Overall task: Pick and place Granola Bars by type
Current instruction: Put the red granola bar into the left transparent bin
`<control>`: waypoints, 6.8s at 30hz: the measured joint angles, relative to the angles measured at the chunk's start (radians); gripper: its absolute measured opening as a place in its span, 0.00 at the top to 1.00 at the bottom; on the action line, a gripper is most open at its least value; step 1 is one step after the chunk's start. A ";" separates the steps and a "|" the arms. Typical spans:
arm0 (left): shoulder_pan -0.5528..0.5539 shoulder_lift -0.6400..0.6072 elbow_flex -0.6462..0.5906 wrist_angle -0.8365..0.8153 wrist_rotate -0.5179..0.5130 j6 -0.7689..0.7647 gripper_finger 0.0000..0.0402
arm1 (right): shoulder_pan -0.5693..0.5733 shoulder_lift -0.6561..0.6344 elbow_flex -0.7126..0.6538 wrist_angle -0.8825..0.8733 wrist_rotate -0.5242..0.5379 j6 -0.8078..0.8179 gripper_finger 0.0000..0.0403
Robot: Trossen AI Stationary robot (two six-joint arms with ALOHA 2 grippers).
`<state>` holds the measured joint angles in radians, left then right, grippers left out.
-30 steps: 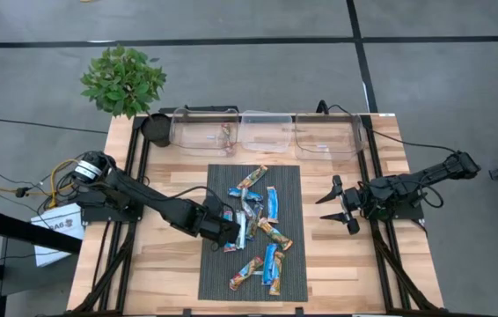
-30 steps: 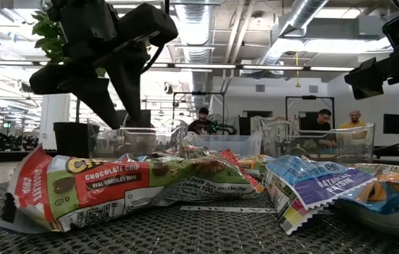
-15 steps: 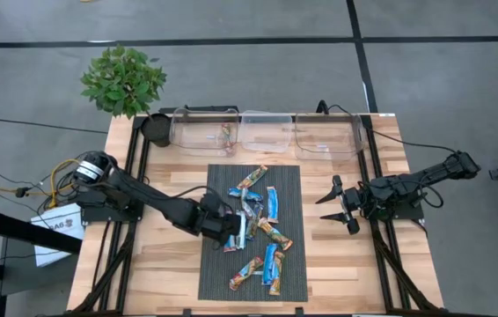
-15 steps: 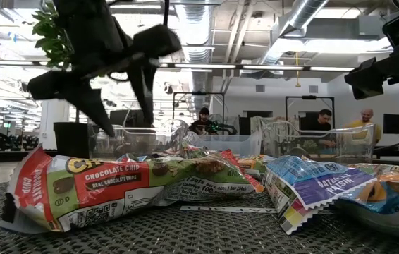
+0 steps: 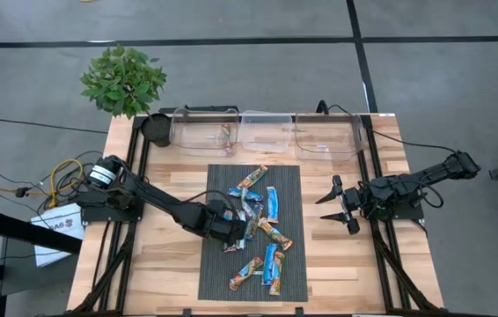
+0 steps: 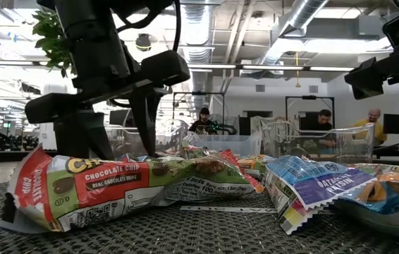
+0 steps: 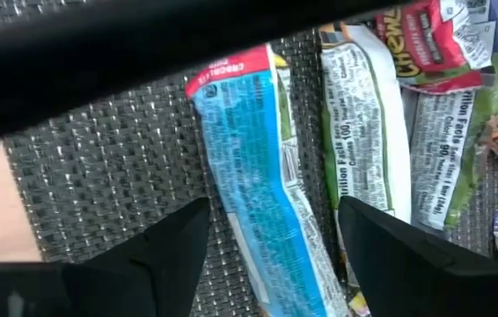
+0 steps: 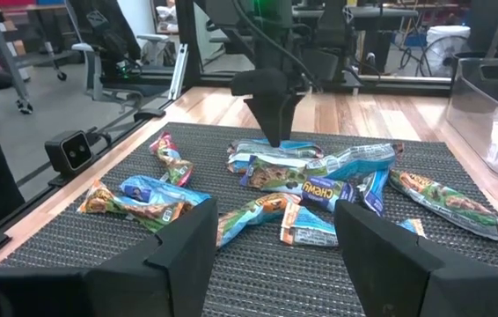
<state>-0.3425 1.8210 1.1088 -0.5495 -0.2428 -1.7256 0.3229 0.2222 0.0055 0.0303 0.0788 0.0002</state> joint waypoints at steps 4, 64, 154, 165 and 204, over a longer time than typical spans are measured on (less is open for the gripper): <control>0.007 0.018 0.000 0.021 0.035 0.009 0.39 | 0.000 0.000 0.000 0.000 0.000 0.000 0.45; 0.012 -0.253 -0.001 0.396 -0.244 0.331 0.89 | 0.000 -0.001 0.000 0.000 0.000 0.000 0.45; 0.841 -0.098 0.134 0.017 -0.196 1.186 0.89 | 0.000 0.000 0.000 -0.001 0.000 0.000 0.45; 0.898 -0.056 0.160 -0.021 -0.094 1.146 0.89 | 0.000 0.000 0.000 -0.001 0.000 0.000 0.45; 0.829 -0.146 0.159 0.230 0.003 1.400 0.68 | 0.000 -0.001 0.000 0.000 0.000 0.000 0.45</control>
<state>0.4862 1.6754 1.2678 -0.3194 -0.2394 -0.3258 0.3225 0.2214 0.0053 0.0298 0.0788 0.0004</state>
